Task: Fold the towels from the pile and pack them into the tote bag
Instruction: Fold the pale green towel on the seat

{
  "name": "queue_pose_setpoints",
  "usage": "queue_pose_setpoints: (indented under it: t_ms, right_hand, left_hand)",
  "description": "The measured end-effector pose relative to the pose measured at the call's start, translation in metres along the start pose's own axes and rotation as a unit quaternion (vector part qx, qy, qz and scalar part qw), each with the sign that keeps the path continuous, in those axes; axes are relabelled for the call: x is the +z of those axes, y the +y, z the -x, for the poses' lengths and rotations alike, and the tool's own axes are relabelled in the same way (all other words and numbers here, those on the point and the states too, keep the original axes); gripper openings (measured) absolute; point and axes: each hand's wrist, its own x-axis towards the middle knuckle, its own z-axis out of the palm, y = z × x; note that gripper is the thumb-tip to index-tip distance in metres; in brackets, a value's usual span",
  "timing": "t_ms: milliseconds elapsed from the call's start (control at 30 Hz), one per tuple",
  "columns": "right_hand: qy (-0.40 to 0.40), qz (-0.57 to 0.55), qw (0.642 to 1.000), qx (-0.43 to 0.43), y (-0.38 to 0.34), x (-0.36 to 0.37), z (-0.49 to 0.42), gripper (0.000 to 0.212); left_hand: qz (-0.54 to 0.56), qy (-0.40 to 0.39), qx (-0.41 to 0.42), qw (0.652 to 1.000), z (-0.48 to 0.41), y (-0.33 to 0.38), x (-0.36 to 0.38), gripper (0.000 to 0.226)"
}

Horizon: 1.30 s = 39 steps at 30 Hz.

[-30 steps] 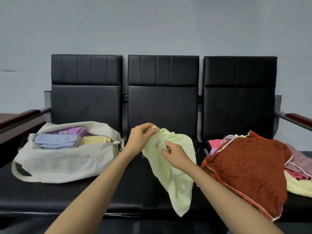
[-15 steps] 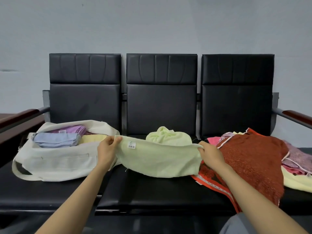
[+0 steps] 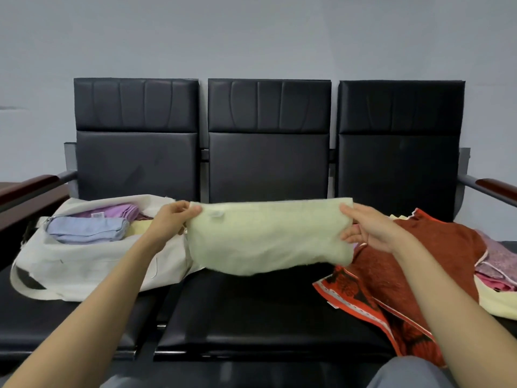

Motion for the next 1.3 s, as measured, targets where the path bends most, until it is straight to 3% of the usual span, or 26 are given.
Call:
queue_pose_setpoints:
  t_ms: [67, 133, 200, 267, 333, 400, 600, 733, 800, 967, 1100, 1300]
  right_hand:
    - [0.001, 0.048, 0.996, 0.074, 0.01, 0.002, -0.027, 0.022]
    - [0.006, 0.076, 0.991, 0.113, 0.017, 0.005, -0.056, 0.024]
    - [0.063, 0.073, 0.994, 0.046, 0.01, 0.007, -0.082, 0.021]
    - [0.155, 0.012, 0.983, -0.094, -0.014, 0.008, -0.098, 0.019]
    - [0.209, -0.03, 0.954, -0.214, -0.044, 0.012, -0.092, 0.023]
    - [0.216, -0.051, 0.929, -0.295, -0.064, 0.016, -0.076, 0.025]
    - [0.253, 0.03, 0.908, -0.333, -0.047, 0.019, -0.034, 0.026]
    - [0.259, 0.06, 0.904, -0.335, -0.018, 0.018, -0.004, 0.041]
    - [0.255, 0.083, 0.907, -0.326, -0.007, 0.016, 0.008, 0.049]
    - [0.186, 0.229, 0.931, -0.213, 0.04, 0.01, 0.011, 0.035]
    - [0.135, 0.372, 0.915, -0.085, 0.094, 0.006, -0.005, 0.038]
    - [0.107, 0.45, 0.886, 0.036, 0.142, 0.007, -0.033, 0.032]
  left_hand:
    - [-0.147, -0.007, -0.042, 0.988, -0.026, -0.009, 0.012, 0.026]
    - [-0.143, -0.034, -0.101, 0.984, -0.048, -0.014, 0.029, 0.023]
    - [-0.07, -0.005, -0.091, 0.993, -0.068, -0.004, 0.042, 0.02]
    - [-0.02, 0.093, 0.009, 0.995, -0.088, 0.022, 0.044, 0.024]
    - [0.064, 0.192, 0.105, 0.974, -0.093, 0.059, 0.037, 0.024]
    - [0.15, 0.232, 0.177, 0.945, -0.085, 0.087, 0.032, 0.019]
    - [0.185, 0.232, 0.18, 0.938, -0.027, 0.06, 0.03, 0.018]
    - [0.172, 0.217, 0.151, 0.949, 0.021, 0.043, 0.025, 0.017]
    - [0.148, 0.193, 0.129, 0.961, 0.035, 0.033, 0.021, 0.023]
    - [0.051, 0.108, 0.005, 0.993, 0.047, -0.014, 0.028, 0.03]
    - [-0.036, 0.016, -0.092, 0.995, 0.05, -0.064, 0.057, 0.02]
    - [-0.153, -0.02, -0.151, 0.976, 0.024, -0.101, 0.092, 0.018]
